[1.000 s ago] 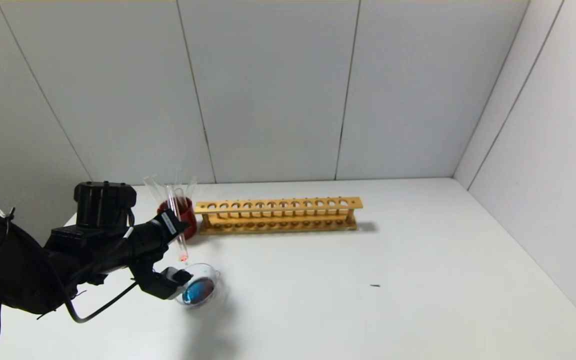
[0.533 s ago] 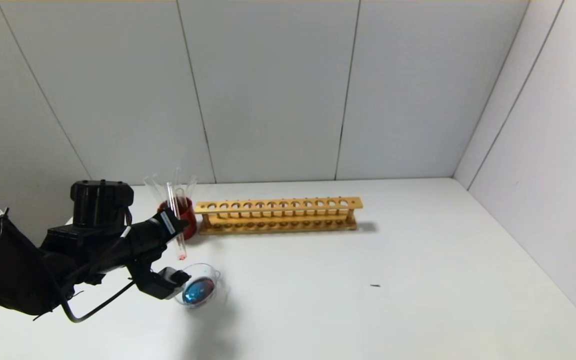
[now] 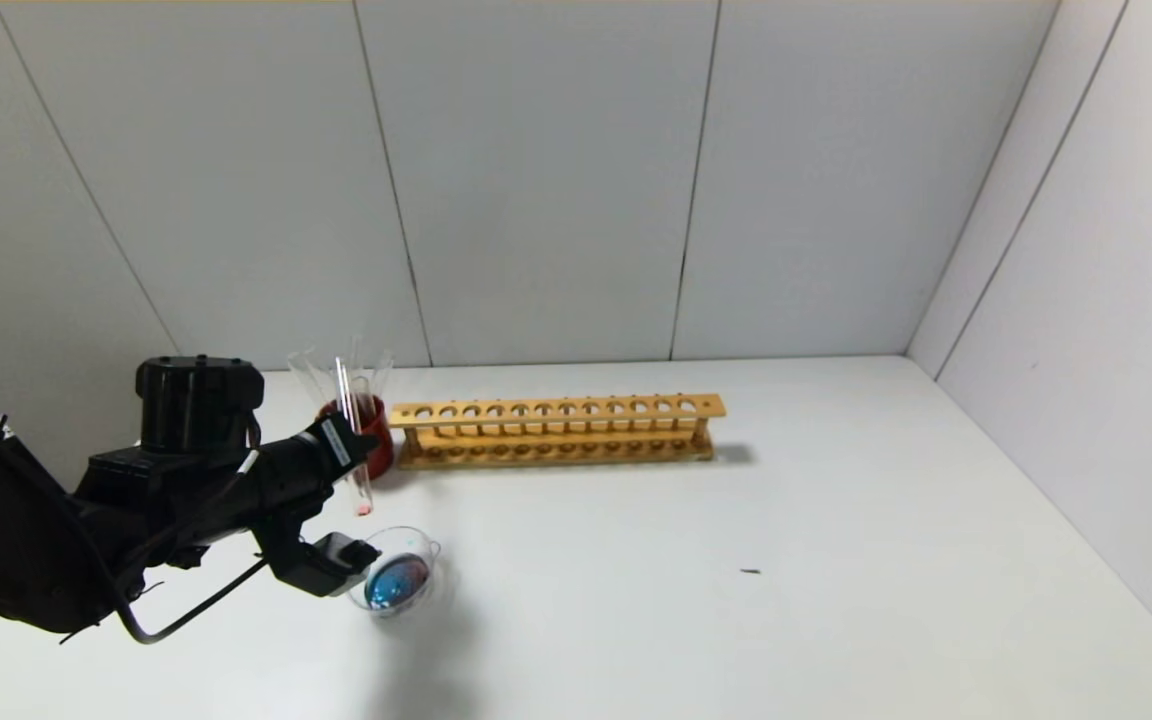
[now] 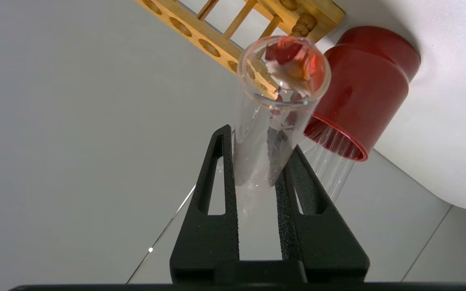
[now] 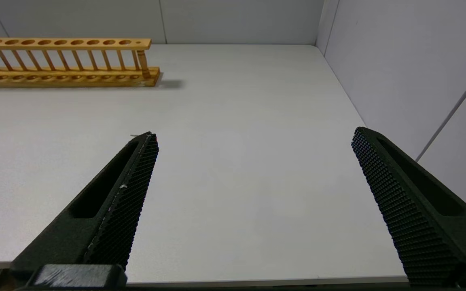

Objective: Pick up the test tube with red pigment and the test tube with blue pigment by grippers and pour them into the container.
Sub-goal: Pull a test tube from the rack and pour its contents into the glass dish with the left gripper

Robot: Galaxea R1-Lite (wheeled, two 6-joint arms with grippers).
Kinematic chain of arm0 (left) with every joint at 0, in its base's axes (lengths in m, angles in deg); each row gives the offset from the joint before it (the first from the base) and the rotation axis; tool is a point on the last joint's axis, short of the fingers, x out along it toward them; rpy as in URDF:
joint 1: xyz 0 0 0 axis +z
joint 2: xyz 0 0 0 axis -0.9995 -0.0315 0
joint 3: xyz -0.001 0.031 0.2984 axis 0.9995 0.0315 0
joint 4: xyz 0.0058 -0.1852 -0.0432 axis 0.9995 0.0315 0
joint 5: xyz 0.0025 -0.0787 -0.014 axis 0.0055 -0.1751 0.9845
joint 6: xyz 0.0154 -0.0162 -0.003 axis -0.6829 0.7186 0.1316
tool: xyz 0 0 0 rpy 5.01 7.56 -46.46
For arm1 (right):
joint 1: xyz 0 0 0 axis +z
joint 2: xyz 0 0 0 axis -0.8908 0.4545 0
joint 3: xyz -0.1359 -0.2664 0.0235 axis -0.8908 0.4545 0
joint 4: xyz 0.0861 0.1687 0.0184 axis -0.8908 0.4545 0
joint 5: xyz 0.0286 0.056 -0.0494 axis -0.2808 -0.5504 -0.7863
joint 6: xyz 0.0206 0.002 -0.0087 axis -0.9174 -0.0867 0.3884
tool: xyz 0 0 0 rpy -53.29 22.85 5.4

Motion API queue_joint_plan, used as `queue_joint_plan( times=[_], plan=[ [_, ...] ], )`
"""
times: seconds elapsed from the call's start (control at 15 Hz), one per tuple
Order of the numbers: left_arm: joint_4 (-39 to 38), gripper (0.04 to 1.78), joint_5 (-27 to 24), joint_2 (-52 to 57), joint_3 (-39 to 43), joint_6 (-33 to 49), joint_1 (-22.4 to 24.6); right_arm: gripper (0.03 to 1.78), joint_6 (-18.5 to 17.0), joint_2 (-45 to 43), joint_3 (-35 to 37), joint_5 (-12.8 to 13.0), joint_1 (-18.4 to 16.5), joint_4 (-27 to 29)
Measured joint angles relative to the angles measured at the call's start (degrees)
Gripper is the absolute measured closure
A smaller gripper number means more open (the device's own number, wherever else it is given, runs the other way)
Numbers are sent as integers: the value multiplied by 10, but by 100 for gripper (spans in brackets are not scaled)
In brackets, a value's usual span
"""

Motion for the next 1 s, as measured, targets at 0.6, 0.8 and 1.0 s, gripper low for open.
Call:
queue_joint_plan(
  times=[0.6,0.8,1.0],
  plan=[
    [-17,150,2,7,-2,-12,-10,6,0,0,0,0,0,0],
    [-17,150,3,12,1,-12,-11,6,0,0,0,0,0,0],
    [-17,150,3,15,2,-11,-11,6,0,0,0,0,0,0]
  ],
)
